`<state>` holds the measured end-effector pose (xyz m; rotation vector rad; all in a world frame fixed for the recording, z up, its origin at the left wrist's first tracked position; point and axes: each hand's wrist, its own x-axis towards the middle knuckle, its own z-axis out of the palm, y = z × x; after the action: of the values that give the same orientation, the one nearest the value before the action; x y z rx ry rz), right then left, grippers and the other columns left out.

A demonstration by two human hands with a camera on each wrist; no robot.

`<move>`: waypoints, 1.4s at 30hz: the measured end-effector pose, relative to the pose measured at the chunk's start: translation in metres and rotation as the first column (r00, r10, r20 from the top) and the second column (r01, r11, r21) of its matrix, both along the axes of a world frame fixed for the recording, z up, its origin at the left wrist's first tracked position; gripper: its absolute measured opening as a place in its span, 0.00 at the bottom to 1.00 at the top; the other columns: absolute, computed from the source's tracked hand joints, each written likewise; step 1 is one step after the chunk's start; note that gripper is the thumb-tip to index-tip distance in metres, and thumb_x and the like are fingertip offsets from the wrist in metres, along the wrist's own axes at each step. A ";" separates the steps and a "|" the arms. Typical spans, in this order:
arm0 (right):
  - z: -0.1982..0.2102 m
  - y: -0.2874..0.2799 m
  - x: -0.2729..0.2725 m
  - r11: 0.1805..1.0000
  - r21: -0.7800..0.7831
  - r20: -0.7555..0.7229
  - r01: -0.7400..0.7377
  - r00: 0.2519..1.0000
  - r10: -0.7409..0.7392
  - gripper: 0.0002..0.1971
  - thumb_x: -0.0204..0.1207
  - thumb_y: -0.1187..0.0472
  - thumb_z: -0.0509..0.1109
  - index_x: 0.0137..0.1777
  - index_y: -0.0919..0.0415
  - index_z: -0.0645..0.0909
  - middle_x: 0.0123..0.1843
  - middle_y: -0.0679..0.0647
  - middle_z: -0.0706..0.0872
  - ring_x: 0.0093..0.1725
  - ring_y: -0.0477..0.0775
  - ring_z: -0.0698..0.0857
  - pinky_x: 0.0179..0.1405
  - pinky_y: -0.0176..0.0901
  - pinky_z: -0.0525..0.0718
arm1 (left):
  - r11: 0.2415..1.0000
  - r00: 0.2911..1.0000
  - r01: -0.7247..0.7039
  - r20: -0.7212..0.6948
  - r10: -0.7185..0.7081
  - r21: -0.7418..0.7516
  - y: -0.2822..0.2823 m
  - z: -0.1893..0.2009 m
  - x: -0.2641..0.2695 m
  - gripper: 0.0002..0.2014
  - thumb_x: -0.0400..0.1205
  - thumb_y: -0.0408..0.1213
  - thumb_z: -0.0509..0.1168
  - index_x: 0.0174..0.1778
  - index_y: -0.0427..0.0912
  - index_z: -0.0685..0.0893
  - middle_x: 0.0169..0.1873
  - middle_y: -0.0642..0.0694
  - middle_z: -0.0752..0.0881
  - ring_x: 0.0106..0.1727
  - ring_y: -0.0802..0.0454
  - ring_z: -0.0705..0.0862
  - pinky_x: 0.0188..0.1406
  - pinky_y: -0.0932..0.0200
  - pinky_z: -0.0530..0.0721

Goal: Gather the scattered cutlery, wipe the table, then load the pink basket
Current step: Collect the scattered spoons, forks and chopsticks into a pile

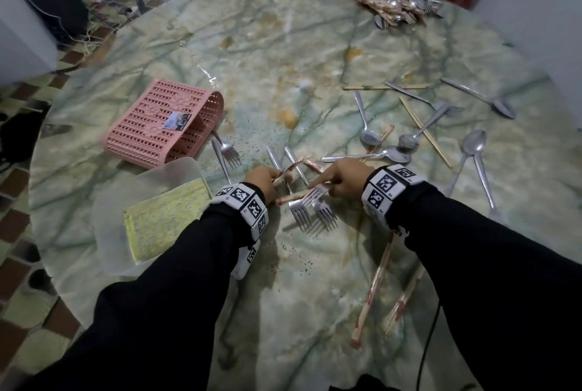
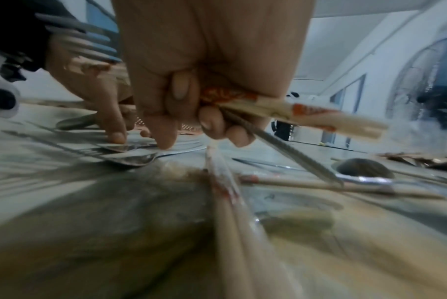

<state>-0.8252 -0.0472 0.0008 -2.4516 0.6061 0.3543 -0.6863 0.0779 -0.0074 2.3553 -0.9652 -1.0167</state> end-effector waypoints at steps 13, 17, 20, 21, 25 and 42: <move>-0.005 -0.002 0.019 0.804 -0.417 -0.252 -0.424 0.904 0.346 0.13 0.76 0.55 0.68 0.59 0.47 0.84 0.55 0.49 0.87 0.60 0.54 0.81 0.60 0.44 0.69 | 0.982 0.959 0.161 0.219 -0.180 0.101 -0.003 -0.006 0.009 0.12 0.73 0.26 0.71 0.52 0.39 0.88 0.54 0.44 0.86 0.53 0.50 0.83 0.51 0.65 0.78; -0.005 -0.003 0.017 0.764 -0.440 -0.253 -0.473 0.881 0.399 0.13 0.78 0.54 0.65 0.61 0.45 0.82 0.55 0.47 0.86 0.60 0.52 0.80 0.59 0.43 0.66 | 0.963 0.924 0.239 0.275 -0.266 0.128 -0.002 -0.010 0.010 0.12 0.75 0.31 0.71 0.54 0.42 0.87 0.58 0.43 0.79 0.60 0.44 0.79 0.61 0.56 0.77; -0.004 -0.003 0.015 0.752 -0.448 -0.249 -0.483 0.876 0.414 0.12 0.78 0.55 0.64 0.59 0.47 0.82 0.56 0.48 0.86 0.61 0.53 0.78 0.59 0.44 0.65 | 0.943 0.898 0.307 0.289 -0.331 0.127 0.003 -0.013 0.009 0.13 0.79 0.34 0.67 0.59 0.41 0.84 0.52 0.44 0.72 0.60 0.42 0.77 0.57 0.61 0.73; -0.004 -0.003 0.015 0.757 -0.444 -0.241 -0.480 0.877 0.416 0.11 0.77 0.54 0.65 0.57 0.47 0.82 0.56 0.47 0.86 0.62 0.53 0.77 0.59 0.44 0.65 | 0.942 0.898 0.314 0.285 -0.335 0.120 0.005 -0.014 0.010 0.12 0.79 0.34 0.67 0.59 0.42 0.83 0.50 0.45 0.69 0.59 0.43 0.77 0.55 0.63 0.70; 0.001 -0.005 0.010 0.788 -0.421 -0.201 -0.449 0.893 0.402 0.12 0.74 0.48 0.68 0.57 0.44 0.83 0.59 0.46 0.84 0.63 0.52 0.75 0.64 0.46 0.65 | 0.932 0.885 0.339 0.292 -0.363 0.131 0.009 -0.016 0.012 0.13 0.80 0.37 0.65 0.60 0.41 0.82 0.57 0.39 0.73 0.61 0.41 0.74 0.58 0.60 0.70; 0.027 -0.022 -0.003 0.882 0.471 0.603 0.031 0.718 -0.347 0.16 0.72 0.78 0.69 0.54 0.60 0.81 0.42 0.59 0.89 0.37 0.31 0.85 0.44 0.28 0.84 | 0.958 0.895 0.287 0.359 -0.265 -0.009 0.011 0.001 0.004 0.03 0.85 0.39 0.56 0.50 0.44 0.74 0.48 0.41 0.84 0.51 0.44 0.83 0.56 0.52 0.75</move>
<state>-0.8281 -0.0692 0.0274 -1.8582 0.3937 -0.4537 -0.6828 0.0886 -0.0062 2.4445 -1.4795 -0.6467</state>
